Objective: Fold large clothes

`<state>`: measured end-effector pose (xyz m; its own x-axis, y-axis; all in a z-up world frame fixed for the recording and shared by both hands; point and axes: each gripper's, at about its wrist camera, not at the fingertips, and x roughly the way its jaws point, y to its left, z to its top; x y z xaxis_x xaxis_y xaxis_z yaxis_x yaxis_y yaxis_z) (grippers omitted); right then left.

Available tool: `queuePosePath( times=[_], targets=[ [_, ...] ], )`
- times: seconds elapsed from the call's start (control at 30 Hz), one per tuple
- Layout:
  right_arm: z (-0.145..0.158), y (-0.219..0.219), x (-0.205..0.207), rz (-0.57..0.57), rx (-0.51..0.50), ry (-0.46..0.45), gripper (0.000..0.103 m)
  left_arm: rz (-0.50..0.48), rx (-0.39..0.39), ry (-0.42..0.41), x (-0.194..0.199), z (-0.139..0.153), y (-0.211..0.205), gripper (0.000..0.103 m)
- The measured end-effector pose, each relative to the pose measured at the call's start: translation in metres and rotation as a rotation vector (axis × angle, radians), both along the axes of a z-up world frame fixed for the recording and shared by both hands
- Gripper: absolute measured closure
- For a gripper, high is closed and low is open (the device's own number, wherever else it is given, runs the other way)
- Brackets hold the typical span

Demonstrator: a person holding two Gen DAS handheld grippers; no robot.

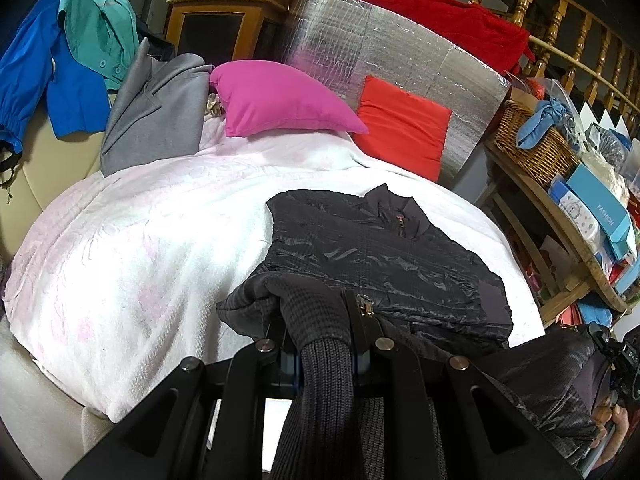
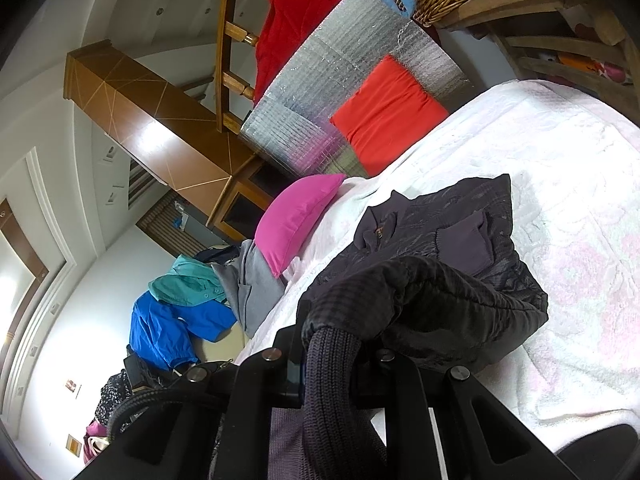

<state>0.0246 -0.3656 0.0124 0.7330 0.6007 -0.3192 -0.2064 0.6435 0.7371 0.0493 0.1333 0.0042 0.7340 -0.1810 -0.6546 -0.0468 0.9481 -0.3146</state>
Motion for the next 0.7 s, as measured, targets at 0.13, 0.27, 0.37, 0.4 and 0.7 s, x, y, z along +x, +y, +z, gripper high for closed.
queuePosePath(
  times=[0.13, 0.27, 0.37, 0.4, 0.7],
  targets=[
    [-0.0002, 0.0015, 0.0001, 0.002, -0.006, 0.000, 0.088, 0.005, 0.001, 0.004, -0.0003, -0.0008, -0.0005, 0.085],
    [0.0001, 0.0029, -0.0011, 0.000, -0.012, -0.001, 0.088, 0.005, 0.001, 0.003, -0.0006, -0.0008, -0.0008, 0.085],
    [0.0007, 0.0040, -0.0012, 0.002, -0.019, -0.003, 0.088, 0.007, 0.002, 0.005, -0.0005, -0.0016, -0.0014, 0.085],
    [0.0010, 0.0042, -0.0015, 0.002, -0.021, -0.003, 0.088, 0.007, 0.002, 0.005, -0.0006, -0.0011, -0.0012, 0.085],
    [0.0004, 0.0049, 0.0001, 0.003, -0.026, -0.002, 0.088, 0.011, 0.007, 0.010, 0.0011, -0.0051, -0.0008, 0.085]
  ],
)
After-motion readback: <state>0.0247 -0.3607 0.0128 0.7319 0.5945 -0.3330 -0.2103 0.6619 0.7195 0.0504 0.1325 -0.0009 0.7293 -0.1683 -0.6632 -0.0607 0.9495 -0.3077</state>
